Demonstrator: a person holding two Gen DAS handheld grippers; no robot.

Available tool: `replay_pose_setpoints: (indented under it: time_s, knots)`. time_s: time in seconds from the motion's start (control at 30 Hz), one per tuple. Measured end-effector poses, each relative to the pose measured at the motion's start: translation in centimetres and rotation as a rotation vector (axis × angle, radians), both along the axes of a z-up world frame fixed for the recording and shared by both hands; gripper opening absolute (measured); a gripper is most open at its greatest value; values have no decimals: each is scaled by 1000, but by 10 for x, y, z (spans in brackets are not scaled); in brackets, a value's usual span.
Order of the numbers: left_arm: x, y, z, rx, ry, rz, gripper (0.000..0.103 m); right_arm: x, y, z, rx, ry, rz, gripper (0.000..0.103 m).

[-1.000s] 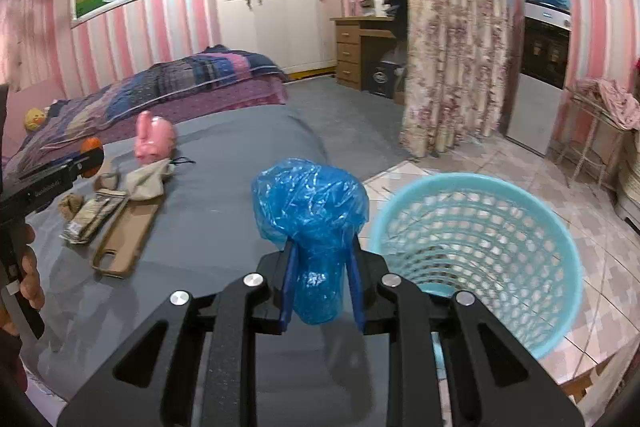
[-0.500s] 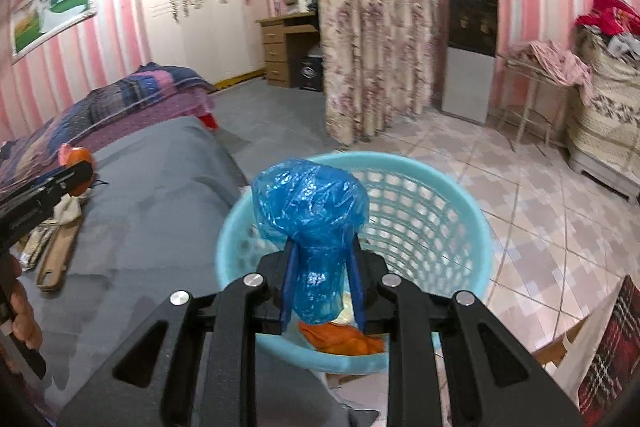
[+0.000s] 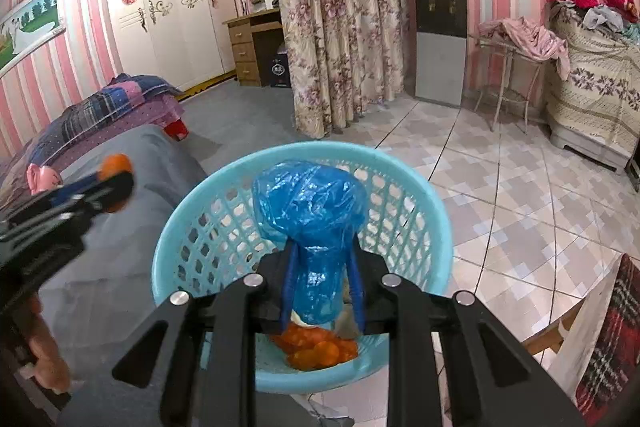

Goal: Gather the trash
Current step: 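Carry the orange peel and blue bag over the blue basket, then open both grippers to drop the peel and blue bag into the basket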

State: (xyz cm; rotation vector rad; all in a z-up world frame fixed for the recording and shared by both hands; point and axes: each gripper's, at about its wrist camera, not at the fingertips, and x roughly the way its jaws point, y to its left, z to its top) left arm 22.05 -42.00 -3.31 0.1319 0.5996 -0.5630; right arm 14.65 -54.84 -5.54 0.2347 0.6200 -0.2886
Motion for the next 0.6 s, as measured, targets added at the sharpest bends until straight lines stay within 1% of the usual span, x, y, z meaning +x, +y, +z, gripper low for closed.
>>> replay_pose_setpoints:
  time_s: [0.17,0.23,0.3,0.37,0.4,0.47,0.5,0.6]
  knots:
    - [16,-24,-6,28,0,-30,36,-1,-7,-2,17,-2,-22,23]
    - [22,-29,-8,38,6,-39,47,-1,-6,-1,15,-3,-24,23]
    - [24,-28,-6,53,-23,-21,64,0,-6,-1,19,-5,-26,23]
    - [26,-26,-4,63,-35,-11,74,0,-6,-2,22,-2,-23,23]
    - [27,-24,-4,66,-38,-3,76,2,-4,-2,18,2,-21,23]
    - [30,-16,-2,69,-39,9,78,5,-2,-2,9,7,-20,23]
    - [31,-11,-2,68,-37,20,81,6,-2,-2,13,5,-22,23]
    - [34,5,2,61,-37,43,84,9,0,-2,25,4,-20,23]
